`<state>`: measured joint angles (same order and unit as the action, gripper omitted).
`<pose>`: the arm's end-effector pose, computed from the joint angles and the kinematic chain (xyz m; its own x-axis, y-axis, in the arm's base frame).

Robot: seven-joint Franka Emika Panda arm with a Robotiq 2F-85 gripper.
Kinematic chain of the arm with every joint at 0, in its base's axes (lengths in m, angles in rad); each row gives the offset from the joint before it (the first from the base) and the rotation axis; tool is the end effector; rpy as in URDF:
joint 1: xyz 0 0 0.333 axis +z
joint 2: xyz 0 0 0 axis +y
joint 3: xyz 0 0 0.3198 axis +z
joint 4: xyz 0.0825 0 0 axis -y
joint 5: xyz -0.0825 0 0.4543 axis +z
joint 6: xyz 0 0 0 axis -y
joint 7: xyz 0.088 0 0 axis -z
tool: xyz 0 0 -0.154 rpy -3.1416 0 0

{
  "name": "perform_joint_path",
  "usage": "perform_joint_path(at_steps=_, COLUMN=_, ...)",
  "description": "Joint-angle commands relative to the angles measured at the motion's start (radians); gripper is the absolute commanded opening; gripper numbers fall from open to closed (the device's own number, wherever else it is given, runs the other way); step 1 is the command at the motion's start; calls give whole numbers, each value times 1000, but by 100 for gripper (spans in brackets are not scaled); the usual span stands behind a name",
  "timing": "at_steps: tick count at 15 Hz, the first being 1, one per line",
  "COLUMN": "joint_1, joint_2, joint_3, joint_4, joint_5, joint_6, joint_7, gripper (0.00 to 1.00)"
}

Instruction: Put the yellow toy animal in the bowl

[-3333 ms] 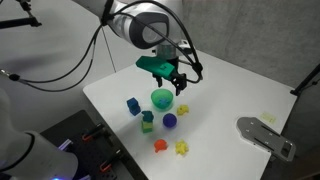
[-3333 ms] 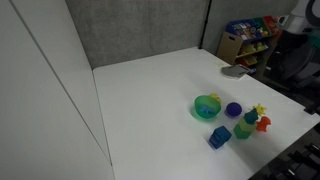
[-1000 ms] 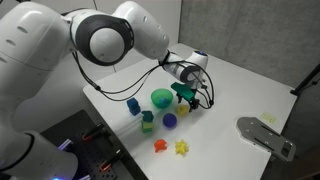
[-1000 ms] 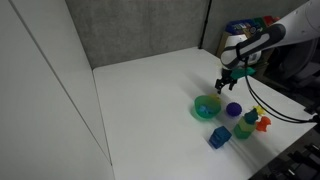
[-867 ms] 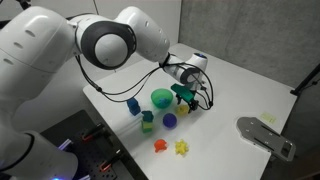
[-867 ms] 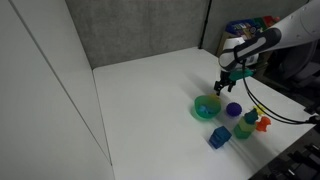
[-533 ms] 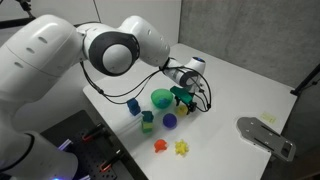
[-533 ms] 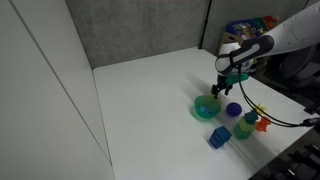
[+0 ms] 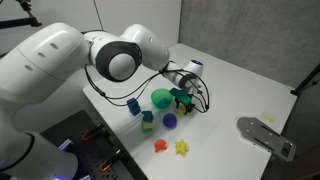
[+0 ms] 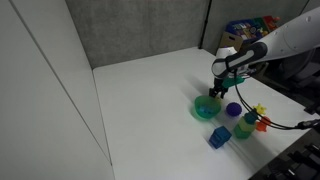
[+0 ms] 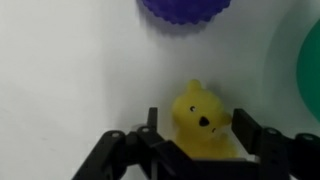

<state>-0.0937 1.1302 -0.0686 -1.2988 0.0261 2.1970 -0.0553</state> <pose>0.7262 -0.1127 -0.0638 0.9687 -0.0938 -0.2299 -0.0887 -0.9955 0.0323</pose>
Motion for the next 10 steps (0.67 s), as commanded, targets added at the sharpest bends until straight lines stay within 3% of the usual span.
perform_joint_path(at_steps=1, joint_1=0, joint_2=36, joint_3=-1, joint_4=69, joint_5=-23, joint_6=-27, joint_7=8, gripper=47)
perform_joint_path(at_steps=5, joint_1=-5, joint_2=25, joint_3=-5, joint_4=94, joint_5=-19, joint_6=-60, joint_7=19, gripper=23)
perform_joint_path(at_steps=10, joint_1=-29, joint_2=-51, joint_3=2, joint_4=119, joint_5=-2, joint_6=-96, joint_7=15, gripper=17)
